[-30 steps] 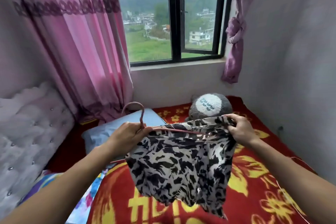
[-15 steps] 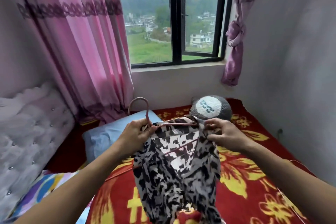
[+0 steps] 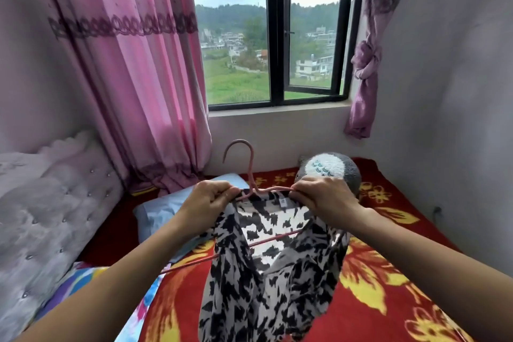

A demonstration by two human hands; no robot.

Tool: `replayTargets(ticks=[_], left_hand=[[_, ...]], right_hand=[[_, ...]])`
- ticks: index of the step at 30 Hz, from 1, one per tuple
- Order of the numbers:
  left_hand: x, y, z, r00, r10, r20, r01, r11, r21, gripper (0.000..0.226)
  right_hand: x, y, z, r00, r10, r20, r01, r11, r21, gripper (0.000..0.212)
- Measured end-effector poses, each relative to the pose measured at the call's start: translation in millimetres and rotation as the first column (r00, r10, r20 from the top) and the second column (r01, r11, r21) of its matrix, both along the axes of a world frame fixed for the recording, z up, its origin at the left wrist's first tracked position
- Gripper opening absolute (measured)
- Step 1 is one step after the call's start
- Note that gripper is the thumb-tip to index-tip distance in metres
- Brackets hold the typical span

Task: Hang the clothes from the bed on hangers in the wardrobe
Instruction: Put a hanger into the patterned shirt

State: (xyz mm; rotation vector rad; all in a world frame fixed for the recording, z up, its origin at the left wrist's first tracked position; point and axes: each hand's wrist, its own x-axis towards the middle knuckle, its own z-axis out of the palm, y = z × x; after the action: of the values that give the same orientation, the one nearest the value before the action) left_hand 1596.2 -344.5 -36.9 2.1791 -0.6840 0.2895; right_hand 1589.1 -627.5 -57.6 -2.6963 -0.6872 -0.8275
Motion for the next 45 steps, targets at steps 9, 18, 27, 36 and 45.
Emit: replayTargets(ticks=[9,18,27,36,45], left_hand=[[7,18,-16,0.988,0.12,-0.101,-0.121,0.993,0.001,0.031],[16,38,-20,0.986,0.164,0.025,-0.16,0.982,-0.1,0.043],[16,16,-21,0.983,0.125,0.132,-0.135,0.988,0.069,0.052],[-33,85,-64,0.951,0.203,0.232,-0.253,0.944,0.213,0.039],[-166,89,-36,0.83,0.514,0.216,-0.539,0.838,0.079,0.036]], right_hand=[[6,-9,13,0.985,-0.065,-0.16,0.102,0.968,0.23,0.023],[-8,-51,20,0.772,0.262,-0.579,0.21,0.755,0.621,0.02],[-8,26,27,0.986,-0.031,-0.161,0.05,0.992,0.116,0.029],[-12,51,34,0.951,0.175,-0.254,-0.101,0.955,0.28,0.021],[-48,117,1,0.808,0.519,-0.279,-0.468,0.853,0.232,0.039]])
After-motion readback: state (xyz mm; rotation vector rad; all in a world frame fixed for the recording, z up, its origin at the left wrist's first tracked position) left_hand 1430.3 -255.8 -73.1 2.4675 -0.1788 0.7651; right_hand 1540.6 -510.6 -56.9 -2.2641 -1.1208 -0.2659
